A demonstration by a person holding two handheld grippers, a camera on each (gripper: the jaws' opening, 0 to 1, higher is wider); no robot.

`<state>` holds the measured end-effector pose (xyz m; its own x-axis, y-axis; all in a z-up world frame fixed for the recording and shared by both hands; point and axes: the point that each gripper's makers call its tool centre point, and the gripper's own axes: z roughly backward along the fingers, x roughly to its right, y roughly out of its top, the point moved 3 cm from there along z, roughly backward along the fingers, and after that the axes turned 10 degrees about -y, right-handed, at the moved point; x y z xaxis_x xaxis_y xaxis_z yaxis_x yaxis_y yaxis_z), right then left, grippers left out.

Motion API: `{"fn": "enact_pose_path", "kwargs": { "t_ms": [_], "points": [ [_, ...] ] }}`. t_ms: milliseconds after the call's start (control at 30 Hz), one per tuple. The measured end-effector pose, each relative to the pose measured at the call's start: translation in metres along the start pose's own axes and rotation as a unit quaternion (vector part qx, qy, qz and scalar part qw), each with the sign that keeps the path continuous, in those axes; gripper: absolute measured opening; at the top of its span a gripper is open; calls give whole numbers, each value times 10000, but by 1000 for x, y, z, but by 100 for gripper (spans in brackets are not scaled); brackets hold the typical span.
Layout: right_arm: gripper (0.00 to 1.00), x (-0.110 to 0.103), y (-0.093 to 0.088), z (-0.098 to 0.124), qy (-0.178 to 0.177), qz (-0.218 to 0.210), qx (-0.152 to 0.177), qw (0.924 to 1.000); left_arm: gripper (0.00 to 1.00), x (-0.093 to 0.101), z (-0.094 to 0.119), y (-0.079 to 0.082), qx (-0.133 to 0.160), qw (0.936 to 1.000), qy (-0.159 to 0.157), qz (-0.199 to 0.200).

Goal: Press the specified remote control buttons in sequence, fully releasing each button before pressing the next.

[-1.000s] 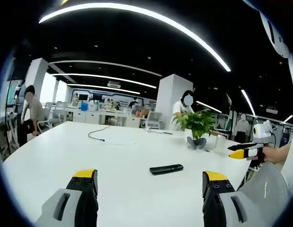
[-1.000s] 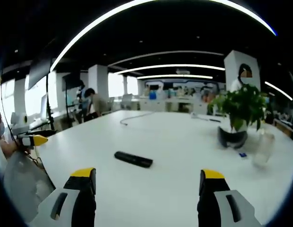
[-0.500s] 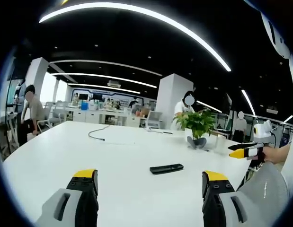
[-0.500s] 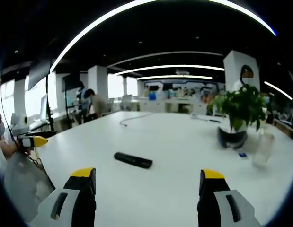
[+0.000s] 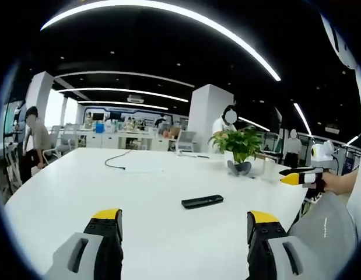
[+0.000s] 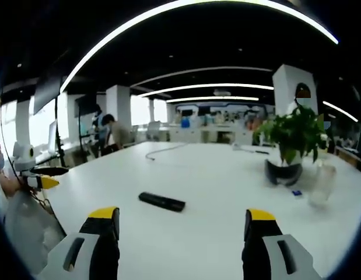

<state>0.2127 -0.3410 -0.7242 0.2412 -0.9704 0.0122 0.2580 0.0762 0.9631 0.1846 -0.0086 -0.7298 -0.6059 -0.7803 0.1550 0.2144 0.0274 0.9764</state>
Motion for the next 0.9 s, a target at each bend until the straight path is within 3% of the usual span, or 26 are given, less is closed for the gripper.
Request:
{"fn": "enact_pose_path", "kwargs": {
  "t_ms": [300, 433, 633, 900],
  "points": [
    [84, -7, -4, -1, 170, 114, -127, 9997, 90, 5, -5, -6, -317, 9991, -200, -179],
    [81, -7, -4, -1, 203, 102, -148, 9996, 85, 8, -7, -9, -609, 9963, -325, -521],
    [80, -7, -8, -2, 256, 104, -215, 9994, 83, 4, -17, -10, -849, 9935, -614, -457],
    [77, -5, -9, -3, 262, 204, -185, 9993, 76, 10, -41, -4, -1205, 9824, -1176, -810]
  ]
}}
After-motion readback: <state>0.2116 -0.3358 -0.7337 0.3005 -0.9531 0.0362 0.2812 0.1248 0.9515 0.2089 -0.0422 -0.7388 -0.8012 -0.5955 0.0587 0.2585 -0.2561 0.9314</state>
